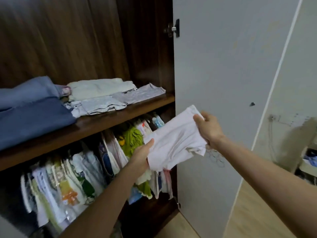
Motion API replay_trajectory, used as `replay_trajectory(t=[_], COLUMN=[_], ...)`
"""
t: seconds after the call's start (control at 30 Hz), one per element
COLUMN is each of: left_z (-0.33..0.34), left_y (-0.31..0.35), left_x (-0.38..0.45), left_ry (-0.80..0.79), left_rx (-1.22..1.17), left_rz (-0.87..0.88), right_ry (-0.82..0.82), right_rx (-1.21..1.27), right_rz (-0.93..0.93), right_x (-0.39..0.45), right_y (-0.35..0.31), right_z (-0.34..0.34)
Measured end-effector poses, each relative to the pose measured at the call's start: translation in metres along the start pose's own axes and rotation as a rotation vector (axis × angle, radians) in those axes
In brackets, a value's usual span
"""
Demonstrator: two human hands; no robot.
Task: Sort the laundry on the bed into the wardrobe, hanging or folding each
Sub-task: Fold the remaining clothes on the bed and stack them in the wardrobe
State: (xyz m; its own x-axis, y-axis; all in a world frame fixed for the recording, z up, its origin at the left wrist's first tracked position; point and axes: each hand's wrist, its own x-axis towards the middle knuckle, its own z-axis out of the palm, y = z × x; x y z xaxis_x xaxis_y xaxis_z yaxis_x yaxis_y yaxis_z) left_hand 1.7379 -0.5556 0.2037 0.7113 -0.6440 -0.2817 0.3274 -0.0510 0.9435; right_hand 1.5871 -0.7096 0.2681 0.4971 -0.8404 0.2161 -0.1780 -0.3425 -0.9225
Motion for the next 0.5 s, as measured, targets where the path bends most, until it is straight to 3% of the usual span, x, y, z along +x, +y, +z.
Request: replay_trajectory(t=[0.07, 0.2, 0.33, 0.5], left_z=[-0.003, -0.008, -0.014, -0.017], left_y=[0.018, 0.070, 0.132, 0.197], left_x=[0.025, 0.078, 0.126, 0.164], left_ry=[0.022, 0.317, 0.573, 0.701], left_rx=[0.140, 0.558, 0.675, 0.837], left_rz=[0.060, 0.403, 0.416, 0.494], right_ry=[-0.030, -0.120, -0.150, -0.230], right_rx=[0.053, -0.112, -0.295, -0.379], right_rz=[-0.041, -0.294, -0.440, -0.453], right_x=[0.042, 0.125, 0.201, 0.273], right_y=[-0.008, -0.025, -0.043, -0.077], right_z=[0.011, 0.047, 0.092, 0.139])
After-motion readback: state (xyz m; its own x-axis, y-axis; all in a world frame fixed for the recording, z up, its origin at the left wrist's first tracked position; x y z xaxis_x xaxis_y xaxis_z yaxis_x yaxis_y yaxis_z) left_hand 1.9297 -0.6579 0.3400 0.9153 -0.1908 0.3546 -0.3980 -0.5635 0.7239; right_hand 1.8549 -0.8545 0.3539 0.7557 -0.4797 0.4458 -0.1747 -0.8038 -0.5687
